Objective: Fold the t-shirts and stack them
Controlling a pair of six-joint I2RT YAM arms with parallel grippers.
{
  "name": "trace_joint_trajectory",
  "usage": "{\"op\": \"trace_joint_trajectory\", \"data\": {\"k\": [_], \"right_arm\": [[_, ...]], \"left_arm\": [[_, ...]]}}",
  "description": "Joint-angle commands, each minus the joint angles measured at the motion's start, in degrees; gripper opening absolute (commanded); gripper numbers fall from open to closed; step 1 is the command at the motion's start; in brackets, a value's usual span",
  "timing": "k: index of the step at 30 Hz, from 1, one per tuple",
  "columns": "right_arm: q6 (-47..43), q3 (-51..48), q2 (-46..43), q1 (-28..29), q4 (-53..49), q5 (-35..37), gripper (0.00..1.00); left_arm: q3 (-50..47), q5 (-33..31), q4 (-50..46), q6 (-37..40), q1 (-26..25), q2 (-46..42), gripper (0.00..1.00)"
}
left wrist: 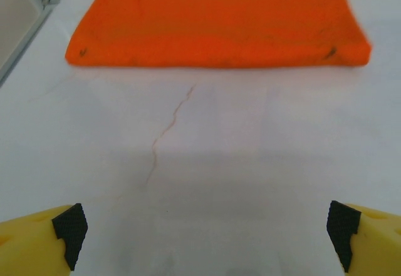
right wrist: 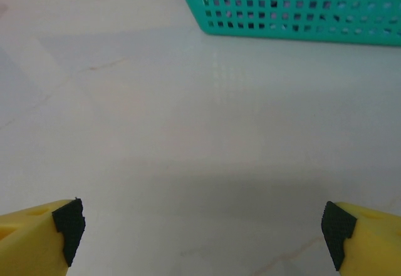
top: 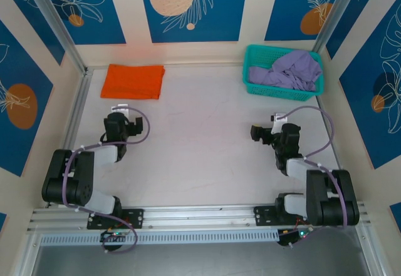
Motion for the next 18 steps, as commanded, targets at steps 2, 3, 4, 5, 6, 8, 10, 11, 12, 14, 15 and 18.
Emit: {"op": "trace_joint_trajectory", "data": {"k": [2,3,4,5,6,8,10,11,12,14,15,18], "right_arm": [[0.4,0.5,5.0,0.1,14.9,-1.9,0.99],[0.0,-0.7,6.2,0.4,18.3,-1.9,0.99],[-0.2,-2.2,7.6,0.5,22.2,-1.8,0.99],[-0.2,-3.5,9.0,0.6,25.7,-1.4,0.99],[-0.1,-4.8,11.2,0.7,30.3,-0.6,0.99],[0.6,-5.6,15.0,0.7,36.2,1.3,0.99],[0.6,-2.7,12.7,0.7,27.7,1.5,0.99],[0.5,-0.1,12.2,0.7,22.1,1.3,0.99],[0.5,3.0,13.6,0.8,17.9,1.3,0.99],[0.4,8.1,13.4,0.9,8.1,1.0,0.99],[0.7,7.6,14.3,0.8,10.8,0.9,0.99],[0.1,7.3,14.0,1.1,10.7,1.8,0.99]], "left_arm": [[-4.7,6.4,12.1,3.0,0.5,0.7,1.0],[-5.0,7.8,12.7,3.7,0.4,0.9,1.0],[-5.0,8.1,13.1,4.0,0.2,1.4,1.0],[-5.0,8.5,13.7,4.0,0.2,2.0,1.0],[-5.2,8.9,14.8,4.2,0.3,2.9,1.0],[-4.2,9.7,13.6,4.6,0.3,3.7,1.0],[-3.8,9.7,13.1,4.4,0.4,3.9,1.0],[-3.8,9.8,13.2,4.4,0.4,4.0,1.0],[-3.5,9.9,12.7,4.2,0.6,4.0,1.0],[-3.3,10.6,12.5,3.9,1.1,4.2,1.0],[-3.4,10.8,12.4,3.9,1.0,4.1,1.0],[-3.5,11.0,12.6,3.9,1.1,4.0,1.0]]}}
